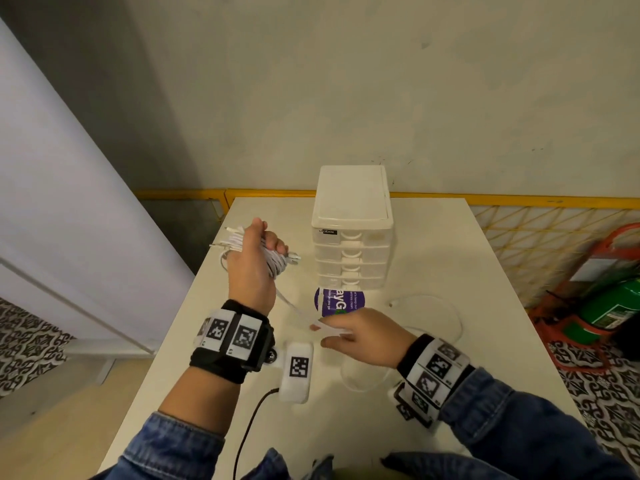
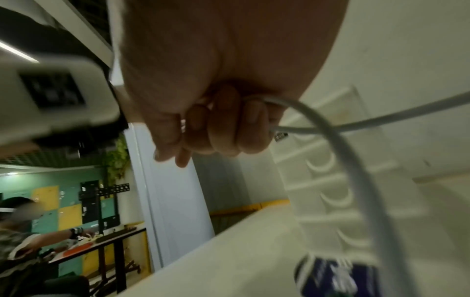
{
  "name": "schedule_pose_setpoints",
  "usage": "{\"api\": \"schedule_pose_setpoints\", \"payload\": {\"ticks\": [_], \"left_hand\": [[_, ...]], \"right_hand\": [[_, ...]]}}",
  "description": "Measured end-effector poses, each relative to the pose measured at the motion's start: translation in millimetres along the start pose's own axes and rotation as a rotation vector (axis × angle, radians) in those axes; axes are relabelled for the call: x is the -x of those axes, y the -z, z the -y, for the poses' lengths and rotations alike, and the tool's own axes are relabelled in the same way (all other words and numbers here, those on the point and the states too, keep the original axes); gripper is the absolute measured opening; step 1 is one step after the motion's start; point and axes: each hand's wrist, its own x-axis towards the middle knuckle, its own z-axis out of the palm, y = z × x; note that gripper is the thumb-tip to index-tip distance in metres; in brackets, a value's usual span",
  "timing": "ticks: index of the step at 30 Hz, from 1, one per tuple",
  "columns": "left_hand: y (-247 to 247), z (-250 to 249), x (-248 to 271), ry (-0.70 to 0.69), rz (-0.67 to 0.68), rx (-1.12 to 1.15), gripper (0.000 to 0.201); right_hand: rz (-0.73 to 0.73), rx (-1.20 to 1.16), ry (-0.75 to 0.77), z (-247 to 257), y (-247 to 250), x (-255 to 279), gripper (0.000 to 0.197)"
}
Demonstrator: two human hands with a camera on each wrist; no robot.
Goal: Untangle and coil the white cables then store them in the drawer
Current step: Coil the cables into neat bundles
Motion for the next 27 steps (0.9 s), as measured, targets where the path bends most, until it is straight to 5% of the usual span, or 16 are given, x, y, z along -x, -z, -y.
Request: {"api": "schedule_pose_setpoints", "payload": {"ticks": [3, 6, 10, 14, 20, 27], "left_hand": [[3, 7, 7, -0.086, 0.054, -0.456, 0.028], [6, 20, 15, -0.101, 0.183, -0.883, 0.054], [1, 34, 28, 0.118, 0.428, -1.058, 0.071], [-4, 40, 38, 0.468, 0.623, -0.721, 0.089], [-10, 35, 40, 0.553, 0.724, -0.411, 0.038], [-12, 21, 23, 0.588, 0.824, 0.114, 0.036]], "right_hand": [[-0.077, 0.048, 0.098, 20, 26, -5, 0.026], [-0.171, 0.006, 0.118, 38, 53, -9, 0.020], [-0.309, -0.029, 0.012, 34, 82, -17, 0.015], [-0.280, -0.144, -0.016, 11, 94, -26, 0.012], [-0.354, -0.359, -0.052, -17, 83, -31, 0.015], [-0.401, -0.429, -0.139, -24, 30, -26, 0.028]]}}
